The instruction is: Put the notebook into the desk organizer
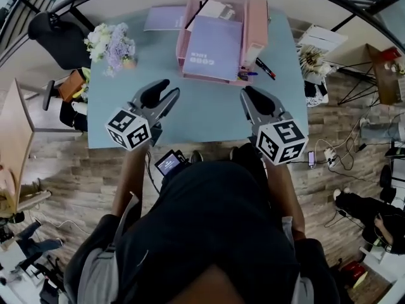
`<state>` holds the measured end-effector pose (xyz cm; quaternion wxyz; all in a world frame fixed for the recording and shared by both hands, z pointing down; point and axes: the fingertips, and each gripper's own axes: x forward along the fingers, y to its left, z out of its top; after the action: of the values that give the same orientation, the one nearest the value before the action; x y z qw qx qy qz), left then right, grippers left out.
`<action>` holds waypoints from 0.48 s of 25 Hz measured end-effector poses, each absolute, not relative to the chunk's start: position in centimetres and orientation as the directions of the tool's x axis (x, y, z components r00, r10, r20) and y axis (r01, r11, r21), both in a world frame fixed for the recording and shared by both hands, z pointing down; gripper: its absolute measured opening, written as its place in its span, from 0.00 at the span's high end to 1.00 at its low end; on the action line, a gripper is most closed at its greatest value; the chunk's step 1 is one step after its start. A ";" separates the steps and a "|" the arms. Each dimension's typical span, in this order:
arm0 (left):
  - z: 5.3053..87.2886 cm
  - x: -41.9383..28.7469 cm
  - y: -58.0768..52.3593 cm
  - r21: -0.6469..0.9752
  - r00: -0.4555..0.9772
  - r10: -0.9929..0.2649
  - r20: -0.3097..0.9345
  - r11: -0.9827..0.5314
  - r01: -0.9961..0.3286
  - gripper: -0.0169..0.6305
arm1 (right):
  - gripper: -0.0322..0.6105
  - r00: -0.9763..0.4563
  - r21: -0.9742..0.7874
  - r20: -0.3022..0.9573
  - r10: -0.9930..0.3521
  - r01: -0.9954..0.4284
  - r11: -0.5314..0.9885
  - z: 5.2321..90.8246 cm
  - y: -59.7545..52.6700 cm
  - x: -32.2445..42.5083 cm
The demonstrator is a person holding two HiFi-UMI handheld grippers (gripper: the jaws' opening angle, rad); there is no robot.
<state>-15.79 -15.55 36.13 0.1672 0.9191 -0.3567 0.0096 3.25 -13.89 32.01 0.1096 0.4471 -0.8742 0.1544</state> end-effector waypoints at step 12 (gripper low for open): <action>39.1 -14.0 -18.9 0.319 0.714 -0.669 0.207 -0.644 -0.696 0.63 | 0.91 -0.610 -0.222 0.390 -0.689 -0.789 0.573 36.2 -17.6 3.8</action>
<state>-14.01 -18.92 39.05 0.1905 0.9060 -0.3764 0.0353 3.77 -17.60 36.24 0.1313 0.4215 -0.8769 0.1899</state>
